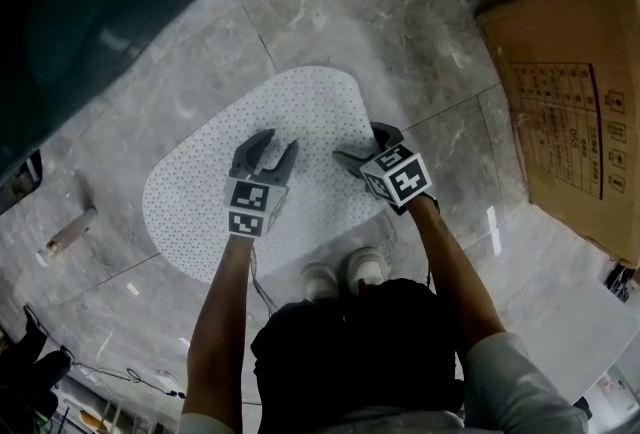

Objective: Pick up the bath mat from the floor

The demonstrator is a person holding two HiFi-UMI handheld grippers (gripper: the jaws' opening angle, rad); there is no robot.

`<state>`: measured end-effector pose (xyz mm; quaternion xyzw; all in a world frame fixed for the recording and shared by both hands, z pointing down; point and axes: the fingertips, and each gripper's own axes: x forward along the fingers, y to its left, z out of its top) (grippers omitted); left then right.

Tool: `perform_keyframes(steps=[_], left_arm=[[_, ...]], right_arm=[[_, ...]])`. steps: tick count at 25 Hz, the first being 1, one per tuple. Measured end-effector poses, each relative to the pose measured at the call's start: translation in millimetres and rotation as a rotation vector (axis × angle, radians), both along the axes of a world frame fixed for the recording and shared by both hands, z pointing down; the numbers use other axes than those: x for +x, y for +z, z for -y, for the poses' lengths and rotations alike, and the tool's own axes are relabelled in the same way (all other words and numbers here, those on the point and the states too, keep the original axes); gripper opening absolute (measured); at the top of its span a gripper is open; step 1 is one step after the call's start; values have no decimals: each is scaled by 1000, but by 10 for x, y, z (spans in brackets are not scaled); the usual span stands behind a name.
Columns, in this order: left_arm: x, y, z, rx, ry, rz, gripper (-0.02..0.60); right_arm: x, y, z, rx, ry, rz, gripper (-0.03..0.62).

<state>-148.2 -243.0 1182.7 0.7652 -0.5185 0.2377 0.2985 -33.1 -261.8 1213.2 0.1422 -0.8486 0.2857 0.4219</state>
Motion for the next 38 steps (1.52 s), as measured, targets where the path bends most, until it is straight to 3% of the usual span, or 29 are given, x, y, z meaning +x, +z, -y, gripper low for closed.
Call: perform_keyframes(steps=[8,12,17,23,30,38], left_arm=[[-266,-66,-139,12,-45,20,181],[-463,-100,-130,39,-74,36,181],[-542,-198,-176,15,-99,40,181],[-541,-586,-322,-8,-122,46,181],[-476,-1407,-639,-87,-156,8,178],[-346,-2599,-1068,-143,-176,-11,87]], right_arm=[[-558,-4,-501,-56,-99,45,329],[-663,45,-532,-36,-104,24,201],[-529,47,-436,-140,-26,36,56],[-546,-260,-461,-249,11,80,37],[-615,-1289,-502,-282,-7,124,35],[-287,-2712,-694,-264,-13,99,34]])
